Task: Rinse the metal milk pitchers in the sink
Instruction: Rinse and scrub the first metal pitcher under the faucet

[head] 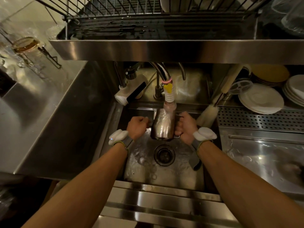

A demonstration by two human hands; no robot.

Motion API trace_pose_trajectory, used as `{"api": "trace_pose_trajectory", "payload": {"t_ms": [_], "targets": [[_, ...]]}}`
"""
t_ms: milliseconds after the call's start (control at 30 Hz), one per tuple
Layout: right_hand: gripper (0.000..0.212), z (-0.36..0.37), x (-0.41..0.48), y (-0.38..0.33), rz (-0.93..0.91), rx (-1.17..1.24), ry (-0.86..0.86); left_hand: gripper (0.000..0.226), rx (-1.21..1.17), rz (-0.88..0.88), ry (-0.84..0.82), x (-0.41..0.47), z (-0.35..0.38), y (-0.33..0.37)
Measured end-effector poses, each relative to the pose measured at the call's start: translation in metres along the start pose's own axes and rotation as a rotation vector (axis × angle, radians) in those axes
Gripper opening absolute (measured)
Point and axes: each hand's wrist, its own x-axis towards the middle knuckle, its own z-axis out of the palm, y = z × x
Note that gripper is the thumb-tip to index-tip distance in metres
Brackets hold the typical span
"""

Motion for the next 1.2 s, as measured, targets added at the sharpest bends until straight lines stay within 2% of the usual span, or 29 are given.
{"api": "trace_pose_trajectory", "payload": {"t_ms": [200,467,600,700,833,967,1067,1200], "targets": [[0.029,-0.007,0.002,-0.016,-0.031,-0.003,0.021,0.033,0.026,0.032,-0.012,-0.003,0.004,0.003],[0.032,-0.013,0.007,-0.024,-0.024,-0.007,0.031,0.035,0.045,0.025,0.007,0.003,-0.003,-0.001],[0.032,0.011,0.008,-0.018,-0.022,-0.05,-0.02,0.037,0.056,0.023,-0.023,0.004,-0.004,-0.009],[0.031,-0.001,0.009,-0.02,-0.006,-0.083,-0.019,0.033,0.058,0.019,-0.033,0.009,-0.006,-0.013],[0.033,0.0,0.013,-0.033,-0.079,-0.049,0.011,0.03,0.058,0.025,-0.042,0.009,-0.005,-0.018],[0.032,0.005,0.007,-0.022,-0.005,-0.09,-0.016,0.036,0.061,0.025,-0.034,0.014,-0.007,-0.018],[0.031,-0.014,0.008,-0.032,-0.014,-0.079,0.007,0.034,0.041,0.023,-0.051,0.013,-0.006,-0.021],[0.032,0.01,0.015,-0.03,-0.025,-0.099,-0.054,0.033,0.045,0.003,-0.041,0.01,-0.004,-0.026]]}}
